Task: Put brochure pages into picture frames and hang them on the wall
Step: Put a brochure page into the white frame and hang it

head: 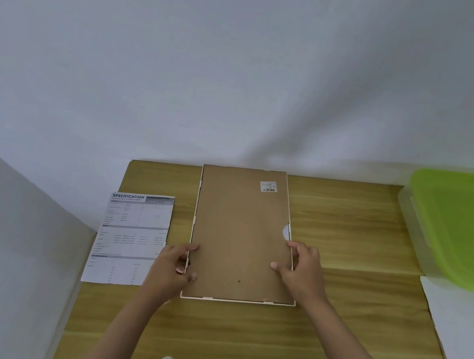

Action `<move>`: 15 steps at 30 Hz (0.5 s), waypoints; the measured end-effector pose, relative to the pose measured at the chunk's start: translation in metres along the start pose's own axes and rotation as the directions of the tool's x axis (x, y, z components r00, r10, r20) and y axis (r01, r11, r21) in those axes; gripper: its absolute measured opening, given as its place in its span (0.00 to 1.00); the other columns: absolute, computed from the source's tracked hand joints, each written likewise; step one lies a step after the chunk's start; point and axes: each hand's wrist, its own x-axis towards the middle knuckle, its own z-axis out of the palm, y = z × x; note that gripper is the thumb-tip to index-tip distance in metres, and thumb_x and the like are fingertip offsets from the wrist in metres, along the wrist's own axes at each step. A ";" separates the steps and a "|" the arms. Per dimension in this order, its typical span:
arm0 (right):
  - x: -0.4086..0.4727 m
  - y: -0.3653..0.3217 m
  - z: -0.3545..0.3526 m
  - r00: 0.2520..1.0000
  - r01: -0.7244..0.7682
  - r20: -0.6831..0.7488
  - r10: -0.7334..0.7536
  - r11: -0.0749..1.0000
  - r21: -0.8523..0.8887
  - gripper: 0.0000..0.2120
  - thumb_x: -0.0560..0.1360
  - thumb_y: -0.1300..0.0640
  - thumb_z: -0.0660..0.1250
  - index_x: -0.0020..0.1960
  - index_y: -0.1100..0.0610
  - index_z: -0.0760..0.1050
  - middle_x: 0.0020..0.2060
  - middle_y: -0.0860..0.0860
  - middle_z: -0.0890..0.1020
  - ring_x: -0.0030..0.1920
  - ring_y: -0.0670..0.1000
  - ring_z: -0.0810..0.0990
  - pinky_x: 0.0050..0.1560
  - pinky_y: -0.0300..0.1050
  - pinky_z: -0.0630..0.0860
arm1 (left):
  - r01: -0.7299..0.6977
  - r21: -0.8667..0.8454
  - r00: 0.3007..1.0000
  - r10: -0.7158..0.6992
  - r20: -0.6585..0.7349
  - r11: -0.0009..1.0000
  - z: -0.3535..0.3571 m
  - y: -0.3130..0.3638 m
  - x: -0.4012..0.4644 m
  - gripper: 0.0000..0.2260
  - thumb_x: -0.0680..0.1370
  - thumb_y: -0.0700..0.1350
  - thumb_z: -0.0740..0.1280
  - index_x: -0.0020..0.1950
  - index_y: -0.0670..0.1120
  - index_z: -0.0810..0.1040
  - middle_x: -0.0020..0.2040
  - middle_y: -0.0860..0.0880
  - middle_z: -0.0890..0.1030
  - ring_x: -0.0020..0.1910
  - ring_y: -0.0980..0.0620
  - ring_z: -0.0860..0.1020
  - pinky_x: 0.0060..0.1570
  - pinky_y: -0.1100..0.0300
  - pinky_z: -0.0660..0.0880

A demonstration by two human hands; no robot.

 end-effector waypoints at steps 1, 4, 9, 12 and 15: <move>0.000 0.001 -0.001 1.000 0.004 0.008 -0.004 1.000 0.003 0.28 0.65 0.55 0.77 0.63 0.52 0.72 0.50 0.49 0.69 0.46 0.48 0.74 0.51 0.42 0.73 | -0.004 0.002 1.000 0.004 0.010 1.000 0.000 -0.001 0.000 0.25 0.69 0.36 0.73 0.62 0.54 0.74 0.46 0.52 0.70 0.37 0.55 0.72 0.41 0.72 0.68; 0.001 0.006 -0.003 0.999 0.028 0.041 -0.029 0.999 0.027 0.28 0.65 0.54 0.77 0.62 0.51 0.72 0.51 0.50 0.70 0.46 0.47 0.76 0.52 0.44 0.76 | 0.003 0.015 0.999 -0.003 0.040 1.000 -0.001 -0.004 0.002 0.25 0.69 0.38 0.72 0.63 0.55 0.73 0.47 0.51 0.70 0.39 0.55 0.72 0.42 0.72 0.68; 0.012 0.005 -0.008 0.998 0.056 0.031 -0.056 0.998 0.018 0.24 0.67 0.52 0.76 0.60 0.52 0.73 0.52 0.50 0.71 0.45 0.46 0.76 0.48 0.37 0.74 | -0.011 0.052 1.000 0.010 0.010 0.999 0.000 0.004 0.009 0.19 0.71 0.42 0.71 0.61 0.53 0.73 0.50 0.50 0.70 0.41 0.57 0.72 0.42 0.68 0.68; 0.030 -0.006 -0.008 0.998 0.069 -0.010 -0.069 0.998 0.011 0.22 0.69 0.51 0.74 0.61 0.53 0.74 0.52 0.51 0.72 0.45 0.47 0.75 0.47 0.35 0.72 | 0.004 0.083 0.998 0.002 -0.071 0.997 0.002 0.014 0.023 0.16 0.73 0.44 0.69 0.60 0.50 0.74 0.52 0.49 0.70 0.41 0.56 0.72 0.46 0.63 0.67; 0.054 -0.017 -0.007 0.997 0.070 -0.017 -0.070 0.997 -0.014 0.23 0.72 0.51 0.71 0.65 0.53 0.72 0.54 0.52 0.72 0.51 0.48 0.74 0.55 0.42 0.72 | 0.001 0.086 0.995 0.008 -0.104 0.996 0.002 0.024 0.044 0.17 0.74 0.45 0.68 0.62 0.48 0.73 0.55 0.47 0.70 0.44 0.53 0.73 0.50 0.61 0.68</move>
